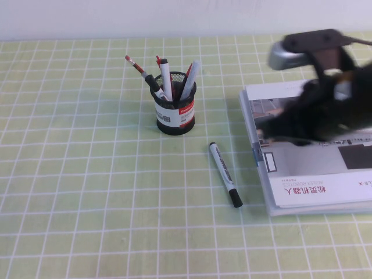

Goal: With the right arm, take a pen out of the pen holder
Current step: 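Take a marker out of the pen holder and lay it on the table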

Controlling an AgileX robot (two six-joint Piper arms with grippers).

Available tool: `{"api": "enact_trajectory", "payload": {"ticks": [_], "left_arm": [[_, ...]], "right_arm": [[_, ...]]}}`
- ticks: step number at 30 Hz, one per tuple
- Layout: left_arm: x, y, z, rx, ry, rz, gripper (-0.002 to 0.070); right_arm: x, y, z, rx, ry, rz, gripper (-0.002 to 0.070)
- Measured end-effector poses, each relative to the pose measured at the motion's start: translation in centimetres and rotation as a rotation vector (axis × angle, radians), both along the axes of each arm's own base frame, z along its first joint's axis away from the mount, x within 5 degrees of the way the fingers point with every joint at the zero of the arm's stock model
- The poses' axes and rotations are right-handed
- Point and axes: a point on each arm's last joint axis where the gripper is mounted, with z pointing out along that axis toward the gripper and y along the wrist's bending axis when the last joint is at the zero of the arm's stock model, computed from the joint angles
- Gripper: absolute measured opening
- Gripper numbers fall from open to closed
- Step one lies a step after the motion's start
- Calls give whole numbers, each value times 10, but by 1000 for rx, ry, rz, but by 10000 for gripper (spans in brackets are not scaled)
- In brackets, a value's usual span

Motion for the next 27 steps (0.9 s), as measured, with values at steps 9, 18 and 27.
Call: {"api": "enact_trajectory", "payload": {"ticks": [9,18,27], "left_arm": [[0,0,0,0,0,0,-6],[0,0,0,0,0,0,-6],[0,0,0,0,0,0,-6]], "right_arm": [[-99,-59,12,84,-133,-2,-12],[-170,-101,-15,134,-184,2,-12],[-175,-115,-53,76,-374,-9,-13]]}}
